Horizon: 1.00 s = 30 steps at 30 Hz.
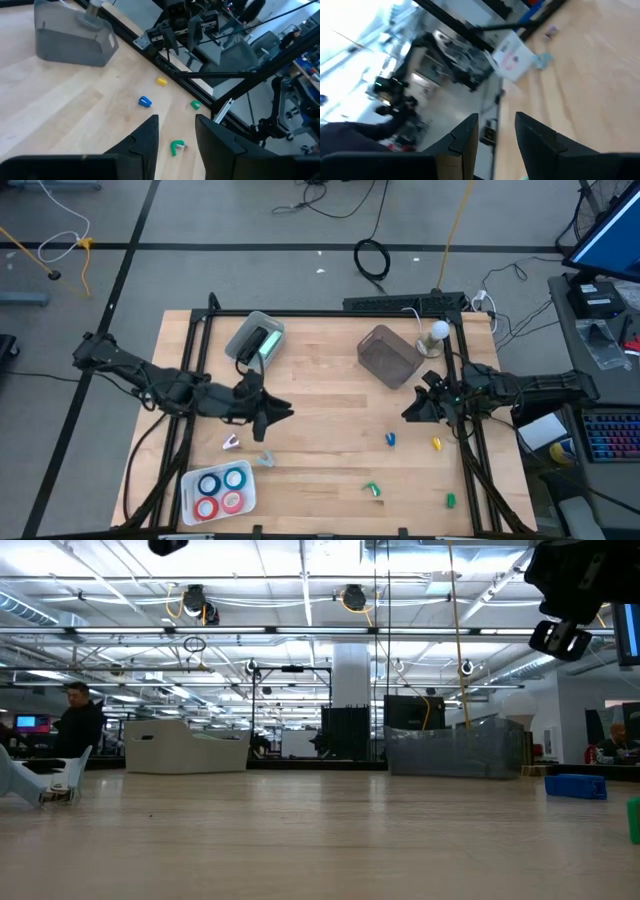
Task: Pick and place Stapler, Stapler remover, tape
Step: Put the yellow stapler into the gray bin
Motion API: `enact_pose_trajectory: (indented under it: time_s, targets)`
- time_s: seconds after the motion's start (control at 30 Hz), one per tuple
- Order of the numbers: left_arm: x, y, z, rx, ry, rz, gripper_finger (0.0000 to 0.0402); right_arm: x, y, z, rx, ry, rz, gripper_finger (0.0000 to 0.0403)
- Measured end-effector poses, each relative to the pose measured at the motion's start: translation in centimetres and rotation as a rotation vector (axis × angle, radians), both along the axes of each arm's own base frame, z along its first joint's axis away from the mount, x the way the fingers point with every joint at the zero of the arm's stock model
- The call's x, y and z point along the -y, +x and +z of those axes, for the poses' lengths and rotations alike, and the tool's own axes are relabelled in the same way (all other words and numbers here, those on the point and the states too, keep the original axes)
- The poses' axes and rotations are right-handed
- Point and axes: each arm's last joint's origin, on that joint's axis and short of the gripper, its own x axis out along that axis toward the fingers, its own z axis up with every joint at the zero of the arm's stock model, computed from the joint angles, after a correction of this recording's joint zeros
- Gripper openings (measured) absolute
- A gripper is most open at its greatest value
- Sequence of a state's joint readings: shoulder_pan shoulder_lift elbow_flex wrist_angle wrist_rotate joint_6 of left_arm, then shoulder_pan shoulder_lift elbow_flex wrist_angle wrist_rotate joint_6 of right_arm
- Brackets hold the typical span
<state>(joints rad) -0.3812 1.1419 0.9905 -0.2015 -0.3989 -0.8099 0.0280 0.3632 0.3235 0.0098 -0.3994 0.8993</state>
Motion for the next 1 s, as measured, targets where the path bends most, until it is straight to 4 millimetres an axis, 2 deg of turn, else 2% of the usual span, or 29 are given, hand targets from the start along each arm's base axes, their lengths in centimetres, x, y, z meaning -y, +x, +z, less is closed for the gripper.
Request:
enact_pose_trajectory:
  time_s: [0.2,0.4,0.53,0.63,0.83,1.0]
  targets:
    - [-0.9,0.6,-0.2,0.024,0.039,-0.011,0.0129,0.2,-0.8,2.7,-0.125,-0.134,-0.028,0.0121]
    - [-1.4,0.2,-3.6,0.06,0.023,0.0,0.0129,0.2,-0.3,5.1,-0.285,-0.243,-0.076,0.0121]
    - [-2.0,-1.0,-5.8,0.071,-0.016,0.02,0.0129,-0.4,1.1,4.7,-0.454,-0.236,-0.031,0.0121]
    - [-2.3,-2.1,-6.8,0.086,-0.034,0.025,0.0129,-1.1,1.8,3.6,-0.65,-0.199,-0.01,0.0121]
    - [-2.9,-4.0,-7.2,0.143,-0.04,0.021,0.0129,-2.2,2.0,2.3,-0.939,-0.093,-0.053,0.0121]
    - [-3.4,-5.0,-7.1,0.169,-0.017,0.019,0.0129,-2.6,1.4,1.7,-1.11,0.011,-0.219,0.0122]
